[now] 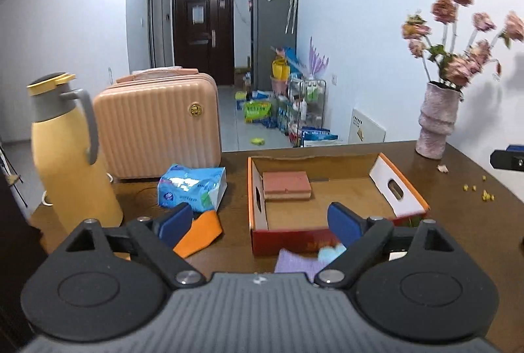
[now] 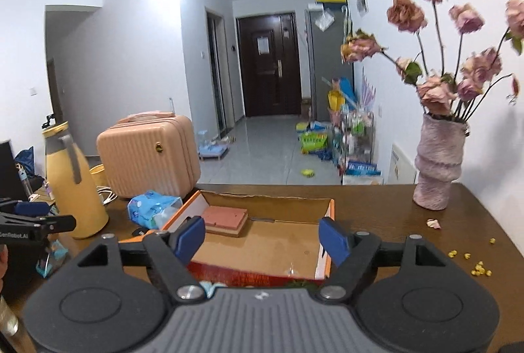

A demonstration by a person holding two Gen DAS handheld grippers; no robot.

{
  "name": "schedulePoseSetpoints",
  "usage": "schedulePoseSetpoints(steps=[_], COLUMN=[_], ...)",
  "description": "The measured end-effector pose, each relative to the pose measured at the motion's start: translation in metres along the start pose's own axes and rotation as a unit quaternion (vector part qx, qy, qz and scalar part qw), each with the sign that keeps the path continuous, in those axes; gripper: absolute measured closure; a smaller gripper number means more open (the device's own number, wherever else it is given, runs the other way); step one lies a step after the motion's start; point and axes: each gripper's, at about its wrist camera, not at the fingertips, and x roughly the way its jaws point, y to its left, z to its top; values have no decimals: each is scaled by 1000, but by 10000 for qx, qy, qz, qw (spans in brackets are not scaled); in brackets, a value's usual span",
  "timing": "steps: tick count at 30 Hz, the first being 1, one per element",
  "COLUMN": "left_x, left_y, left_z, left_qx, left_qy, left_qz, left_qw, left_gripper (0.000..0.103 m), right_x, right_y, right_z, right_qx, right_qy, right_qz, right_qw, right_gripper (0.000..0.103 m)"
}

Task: Organize soft objects
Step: 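Move the left gripper to the iridescent bag while the right approaches the snack packet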

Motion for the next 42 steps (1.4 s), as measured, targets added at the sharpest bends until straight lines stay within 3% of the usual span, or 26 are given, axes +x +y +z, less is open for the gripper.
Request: schedulePoseSetpoints(steps=[7,12,15,17,20,29,32,34,38,42], left_x=[-77,-121,-149,-161,-165,-141,-109,-76,-25,13], left_y=[-15,-28,-32,-30,-32,-34,-36,-44,-59,-59], left_z=[-99,-169,-204,-220,-225,-220,-213,-203,-185,-174], left_qx=[128,392,240,90,139,149,97,133,231,5], left_qy=[-555,-632,-692,-698,-582,-561,-443,-245,-101,107], left_qz=[-78,-128,-71,-256,-450,-456,-699,-653,-630,-703], left_qw=[9983,9971,9973,9972,9972,9973,9965,9975,9977,9975], left_gripper=[8,5,4,2,2,2,2,2,3,3], right_x=[-66,-110,-132,-145,-153,-141,-123,-104,-75,-47], right_y=[27,53,61,66,73,77,74,74,71,73], right_z=[-86,-156,-194,-214,-231,-236,-233,-228,-215,-194], right_qx=[-256,-583,-353,-123,-77,-127,-153,-194,-198,-387], right_qy=[-360,-439,-370,-357,-242,-216,-211,-104,-51,62], right_qz=[234,437,443,398,441,405,513,504,511,619], right_qw=[9988,9964,9977,9985,9987,9989,9983,9985,9985,9973], right_gripper=[22,15,15,15,15,17,36,56,63,66])
